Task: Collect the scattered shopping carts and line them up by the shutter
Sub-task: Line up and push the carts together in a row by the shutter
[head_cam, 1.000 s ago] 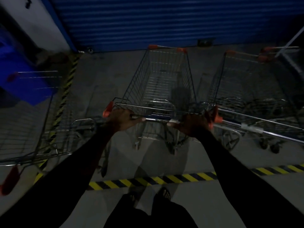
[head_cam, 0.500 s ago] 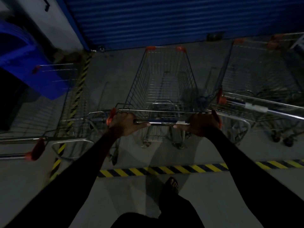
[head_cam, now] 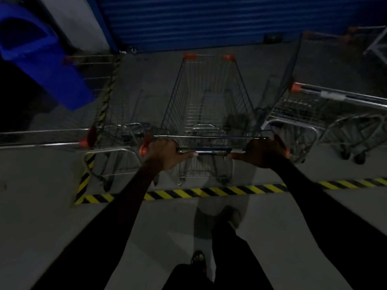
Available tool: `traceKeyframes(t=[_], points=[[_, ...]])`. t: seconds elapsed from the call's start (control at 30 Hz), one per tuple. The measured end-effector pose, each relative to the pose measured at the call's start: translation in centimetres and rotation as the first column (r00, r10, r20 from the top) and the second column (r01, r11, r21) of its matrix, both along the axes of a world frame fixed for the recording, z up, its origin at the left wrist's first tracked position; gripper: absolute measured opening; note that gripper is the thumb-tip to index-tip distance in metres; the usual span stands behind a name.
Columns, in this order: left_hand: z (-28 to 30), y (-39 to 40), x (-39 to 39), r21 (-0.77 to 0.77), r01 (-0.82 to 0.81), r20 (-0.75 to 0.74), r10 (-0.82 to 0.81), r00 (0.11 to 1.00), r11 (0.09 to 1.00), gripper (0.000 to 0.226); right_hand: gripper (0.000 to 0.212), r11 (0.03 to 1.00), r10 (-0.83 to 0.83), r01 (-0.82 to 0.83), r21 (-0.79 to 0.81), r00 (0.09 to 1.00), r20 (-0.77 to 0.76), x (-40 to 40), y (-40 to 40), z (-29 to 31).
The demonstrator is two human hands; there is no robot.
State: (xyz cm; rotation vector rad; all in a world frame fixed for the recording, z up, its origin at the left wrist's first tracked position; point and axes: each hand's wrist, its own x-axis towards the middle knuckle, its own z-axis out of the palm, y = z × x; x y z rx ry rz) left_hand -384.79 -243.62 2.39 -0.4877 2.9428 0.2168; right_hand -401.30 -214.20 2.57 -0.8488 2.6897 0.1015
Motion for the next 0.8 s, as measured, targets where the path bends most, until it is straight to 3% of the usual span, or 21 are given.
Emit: traceKeyframes(t=[0.23, 0.4, 0.5, 0.8], points=[[0.4, 1.5, 8.3, -0.01, -0.049, 0.014, 0.049, 0.999, 0.999, 0.121, 0.103, 1.0, 0.02, -0.02, 0.0, 1.0, -0.012, 7.1, 0.7, -0.2], [0.9, 3.5, 13.4, -0.012, -0.064, 0.014, 0.065, 0.998, 0.998, 0.105, 0.102, 0.999, 0.038, -0.038, 0.001, 0.998, 0.044, 11.3, 1.5, -0.2], [0.7, 4.3, 16.1, -0.045, -0.066, 0.004, 0.067, 0.998, 0.997, 0.121, 0.109, 1.0, 0.03, -0.03, -0.009, 0.999, 0.041, 13.3, 2.3, -0.9], [0.4, 7.0, 23.3, -0.064, -0.083, -0.052, 0.079, 0.996, 0.995, 0.104, 0.113, 0.995, 0.095, -0.094, -0.024, 0.994, 0.061, 20.0, 4.5, 0.8]])
